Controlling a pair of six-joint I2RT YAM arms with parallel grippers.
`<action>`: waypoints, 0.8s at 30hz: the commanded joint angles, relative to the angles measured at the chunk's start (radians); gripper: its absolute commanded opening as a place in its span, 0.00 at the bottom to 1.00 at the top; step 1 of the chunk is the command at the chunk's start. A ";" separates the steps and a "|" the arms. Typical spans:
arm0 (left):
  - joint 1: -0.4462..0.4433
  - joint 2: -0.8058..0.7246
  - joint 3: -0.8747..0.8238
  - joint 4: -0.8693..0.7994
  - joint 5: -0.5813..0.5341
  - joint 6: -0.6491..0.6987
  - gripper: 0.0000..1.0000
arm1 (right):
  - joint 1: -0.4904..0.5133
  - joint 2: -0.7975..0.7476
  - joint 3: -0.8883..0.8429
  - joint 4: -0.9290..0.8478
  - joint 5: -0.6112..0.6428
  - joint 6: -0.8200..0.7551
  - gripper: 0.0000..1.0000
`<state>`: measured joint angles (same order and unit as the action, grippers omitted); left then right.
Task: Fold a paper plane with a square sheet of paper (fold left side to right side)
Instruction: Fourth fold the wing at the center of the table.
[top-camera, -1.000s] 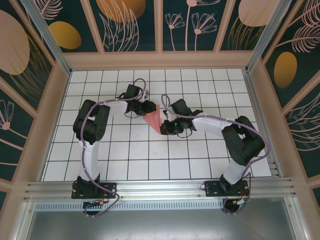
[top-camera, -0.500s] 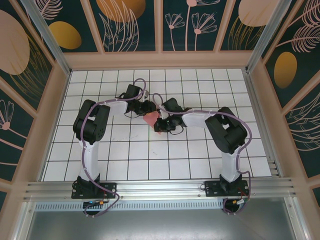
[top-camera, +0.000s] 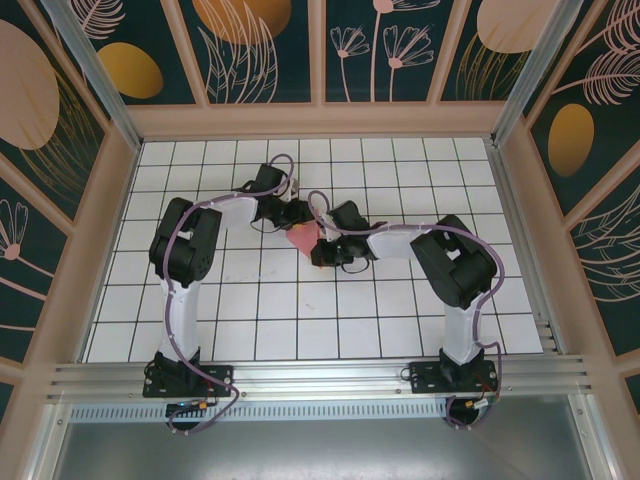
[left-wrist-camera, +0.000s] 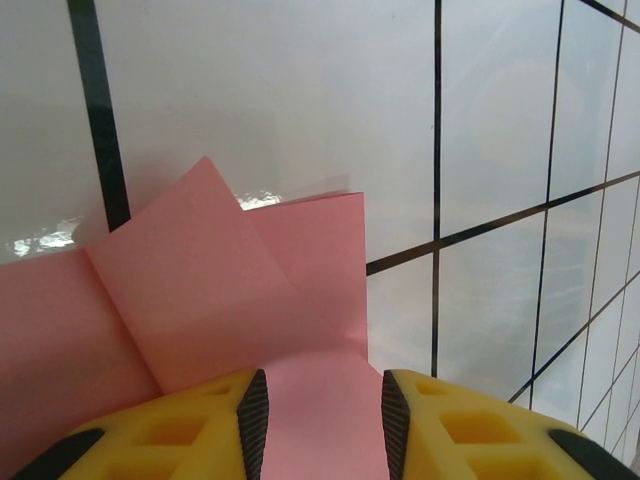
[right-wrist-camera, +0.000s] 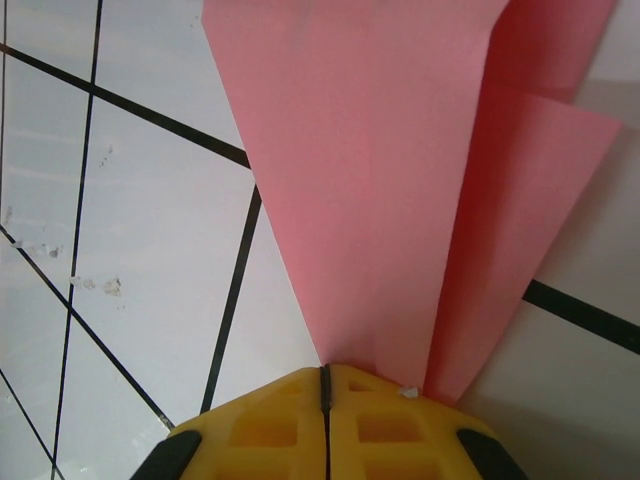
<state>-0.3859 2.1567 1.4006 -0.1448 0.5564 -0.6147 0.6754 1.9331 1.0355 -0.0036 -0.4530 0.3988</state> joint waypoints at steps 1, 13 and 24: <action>0.049 0.068 0.054 -0.019 -0.107 0.043 0.40 | -0.002 0.032 -0.079 -0.179 0.074 -0.014 0.08; 0.093 0.156 0.225 -0.088 -0.081 0.062 0.42 | -0.004 0.036 -0.118 -0.140 0.048 -0.011 0.01; 0.111 0.040 0.265 -0.102 -0.098 0.118 0.43 | -0.018 0.027 -0.118 -0.128 0.052 -0.027 0.01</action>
<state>-0.2810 2.2856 1.6741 -0.2707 0.5083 -0.5484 0.6704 1.9221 0.9878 0.0811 -0.4541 0.3981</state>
